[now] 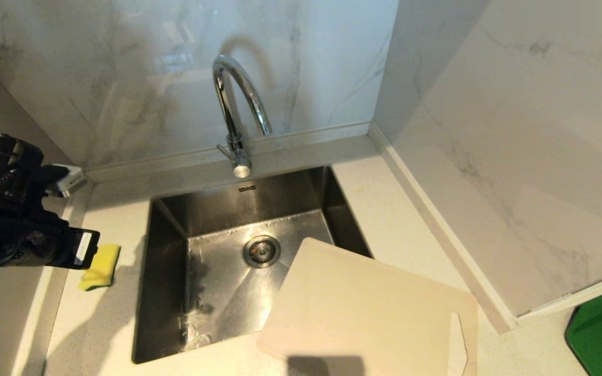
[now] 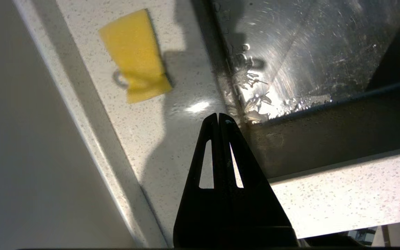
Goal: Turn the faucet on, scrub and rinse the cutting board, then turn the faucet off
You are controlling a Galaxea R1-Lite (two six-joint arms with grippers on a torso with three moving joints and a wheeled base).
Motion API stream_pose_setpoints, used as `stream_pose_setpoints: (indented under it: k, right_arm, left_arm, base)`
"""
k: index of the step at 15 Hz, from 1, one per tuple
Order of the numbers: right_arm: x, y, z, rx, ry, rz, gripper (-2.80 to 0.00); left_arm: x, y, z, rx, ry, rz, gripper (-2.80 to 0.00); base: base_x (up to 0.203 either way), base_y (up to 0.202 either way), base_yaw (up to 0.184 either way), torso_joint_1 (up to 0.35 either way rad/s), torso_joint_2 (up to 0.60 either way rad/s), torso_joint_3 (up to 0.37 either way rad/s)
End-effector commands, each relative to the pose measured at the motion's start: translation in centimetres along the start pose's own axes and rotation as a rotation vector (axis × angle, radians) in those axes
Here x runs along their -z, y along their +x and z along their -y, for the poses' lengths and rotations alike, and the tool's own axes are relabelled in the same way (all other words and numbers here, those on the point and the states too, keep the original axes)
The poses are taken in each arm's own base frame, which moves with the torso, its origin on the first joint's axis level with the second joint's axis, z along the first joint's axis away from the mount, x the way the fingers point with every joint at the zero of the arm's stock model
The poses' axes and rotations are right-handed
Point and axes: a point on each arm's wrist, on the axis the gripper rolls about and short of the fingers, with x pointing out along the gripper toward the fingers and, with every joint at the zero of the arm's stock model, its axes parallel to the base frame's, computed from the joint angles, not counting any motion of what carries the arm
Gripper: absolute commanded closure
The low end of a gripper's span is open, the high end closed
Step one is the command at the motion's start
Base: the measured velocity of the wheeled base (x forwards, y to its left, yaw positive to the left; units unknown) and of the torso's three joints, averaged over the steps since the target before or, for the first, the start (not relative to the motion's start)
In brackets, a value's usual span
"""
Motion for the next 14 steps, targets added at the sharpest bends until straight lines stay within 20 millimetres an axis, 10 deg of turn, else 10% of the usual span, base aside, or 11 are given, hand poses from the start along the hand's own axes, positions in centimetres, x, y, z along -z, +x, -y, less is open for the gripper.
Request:
stream_pose_setpoints:
  k: [1,14]
  right_arm:
    - [0.0,0.0,0.0,0.000,0.000,0.001,0.00]
    - [0.0,0.0,0.0,0.001,0.000,0.001,0.00]
  left_arm:
    - [0.1,-0.7,-1.9,-0.008,-0.021,0.009,0.00]
    - [4.0,-6.6,-3.2,-0.029,-0.018,0.150,0.00]
  base:
    - [0.000,0.000,0.000,0.000,0.00,0.000]
    - [0.000,0.000,0.000,0.000,0.00,0.000]
